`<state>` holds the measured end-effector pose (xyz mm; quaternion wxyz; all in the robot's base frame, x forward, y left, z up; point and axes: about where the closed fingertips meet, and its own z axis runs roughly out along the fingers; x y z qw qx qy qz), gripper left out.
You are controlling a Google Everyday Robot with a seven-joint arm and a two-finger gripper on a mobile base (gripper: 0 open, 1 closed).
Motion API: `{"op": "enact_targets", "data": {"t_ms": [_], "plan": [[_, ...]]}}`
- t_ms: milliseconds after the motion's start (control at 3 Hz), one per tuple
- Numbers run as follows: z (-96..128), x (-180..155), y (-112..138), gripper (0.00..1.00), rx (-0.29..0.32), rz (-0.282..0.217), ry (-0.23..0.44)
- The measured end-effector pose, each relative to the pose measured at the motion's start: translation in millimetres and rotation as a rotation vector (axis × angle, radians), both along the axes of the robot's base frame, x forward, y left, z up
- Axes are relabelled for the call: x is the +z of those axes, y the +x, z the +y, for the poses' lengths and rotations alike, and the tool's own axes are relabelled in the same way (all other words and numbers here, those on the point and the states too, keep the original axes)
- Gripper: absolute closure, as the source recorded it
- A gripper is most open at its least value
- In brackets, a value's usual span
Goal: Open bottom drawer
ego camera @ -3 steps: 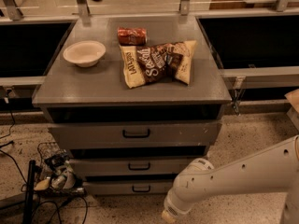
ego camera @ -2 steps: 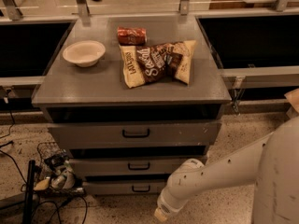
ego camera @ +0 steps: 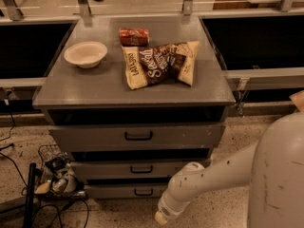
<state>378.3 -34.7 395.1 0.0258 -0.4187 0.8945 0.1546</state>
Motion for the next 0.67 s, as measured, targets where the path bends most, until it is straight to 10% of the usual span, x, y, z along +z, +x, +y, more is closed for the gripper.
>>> {"op": "enact_targets", "data": {"t_ms": [667], "plan": [[0.0,0.0,0.0,0.36,0.000,0.000,0.000]]}}
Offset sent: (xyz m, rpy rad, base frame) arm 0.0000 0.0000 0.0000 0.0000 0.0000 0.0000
